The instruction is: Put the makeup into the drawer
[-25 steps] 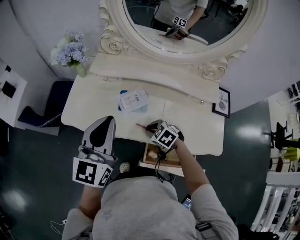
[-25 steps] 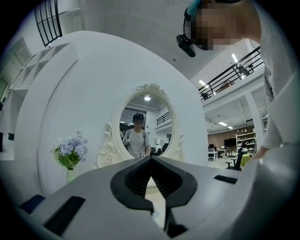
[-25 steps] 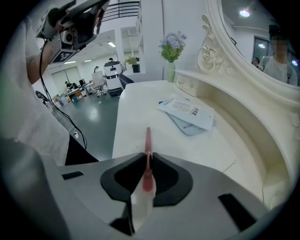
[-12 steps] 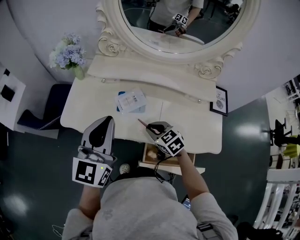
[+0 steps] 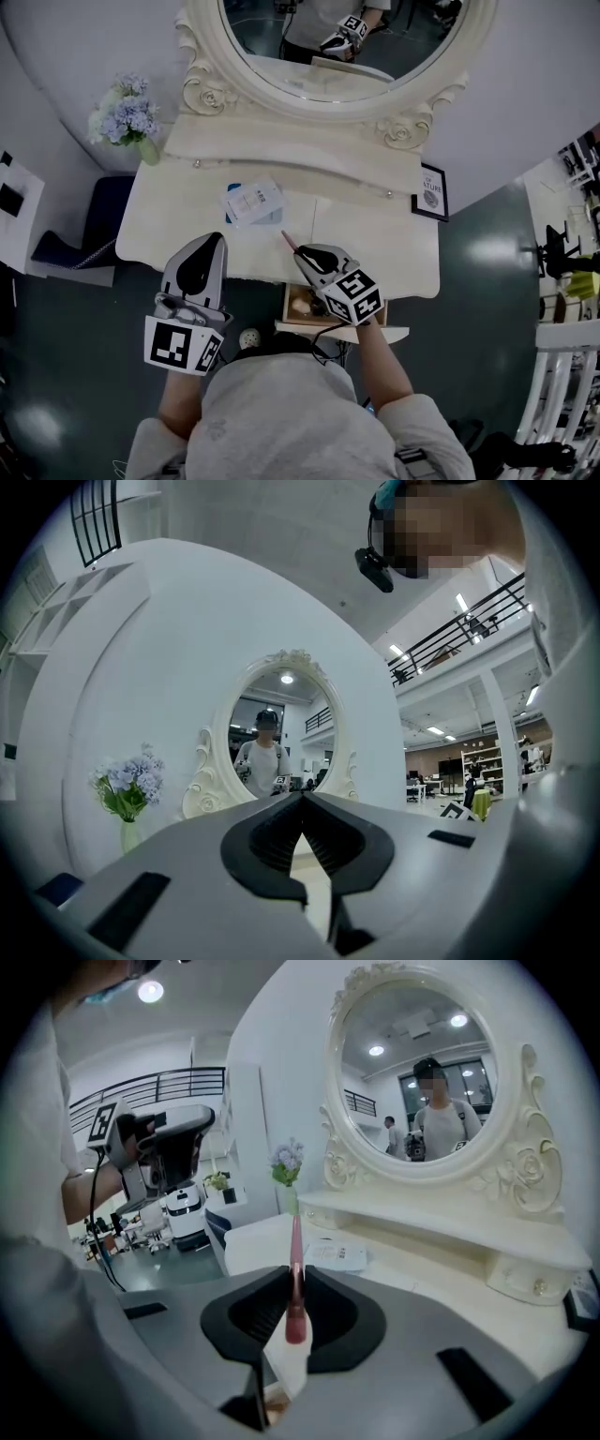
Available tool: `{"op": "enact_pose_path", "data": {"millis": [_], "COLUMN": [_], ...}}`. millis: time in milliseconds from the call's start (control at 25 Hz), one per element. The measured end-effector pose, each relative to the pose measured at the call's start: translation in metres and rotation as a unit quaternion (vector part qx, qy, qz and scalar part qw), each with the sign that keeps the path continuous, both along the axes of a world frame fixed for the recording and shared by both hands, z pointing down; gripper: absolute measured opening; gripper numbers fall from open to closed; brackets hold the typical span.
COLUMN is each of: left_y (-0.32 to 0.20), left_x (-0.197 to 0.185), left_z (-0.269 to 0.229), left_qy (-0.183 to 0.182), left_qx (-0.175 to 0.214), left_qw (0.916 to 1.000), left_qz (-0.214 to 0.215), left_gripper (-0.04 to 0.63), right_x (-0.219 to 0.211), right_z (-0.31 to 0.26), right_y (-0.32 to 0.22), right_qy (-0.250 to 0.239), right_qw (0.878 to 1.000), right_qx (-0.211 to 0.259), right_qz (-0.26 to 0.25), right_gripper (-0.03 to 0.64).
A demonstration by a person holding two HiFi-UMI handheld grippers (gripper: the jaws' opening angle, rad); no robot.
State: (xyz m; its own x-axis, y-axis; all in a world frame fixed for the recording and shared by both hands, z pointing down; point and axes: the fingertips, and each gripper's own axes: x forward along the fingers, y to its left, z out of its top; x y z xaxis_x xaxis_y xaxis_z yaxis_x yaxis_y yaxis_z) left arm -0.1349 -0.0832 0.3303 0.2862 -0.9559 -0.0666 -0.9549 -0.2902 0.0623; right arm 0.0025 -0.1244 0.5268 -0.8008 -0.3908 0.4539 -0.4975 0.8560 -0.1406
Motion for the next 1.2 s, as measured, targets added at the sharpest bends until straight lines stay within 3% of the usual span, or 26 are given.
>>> {"op": "enact_pose_path", "data": {"millis": [240, 1200], "left_y": [0.000, -0.003], "left_x": [0.008, 0.038], "left_z": [-0.001, 0.001], "left_qy": [0.002, 0.004], "left_qx": [0.002, 0.002], "left_qw": [0.9999, 0.9977], "left_qz": [0.015, 0.067], "left_gripper": [0.012, 0.012], "right_x": [0.017, 0.089], "right_z": [-0.023, -0.016], "right_y": [0.007, 0.044], "right_qy": [-0.037, -0.034], "right_qw": [0.999, 0.991], "right_qx": [0.012, 0.015], "right_qz": [0.037, 0.131], "right_gripper": [0.058, 0.058]}}
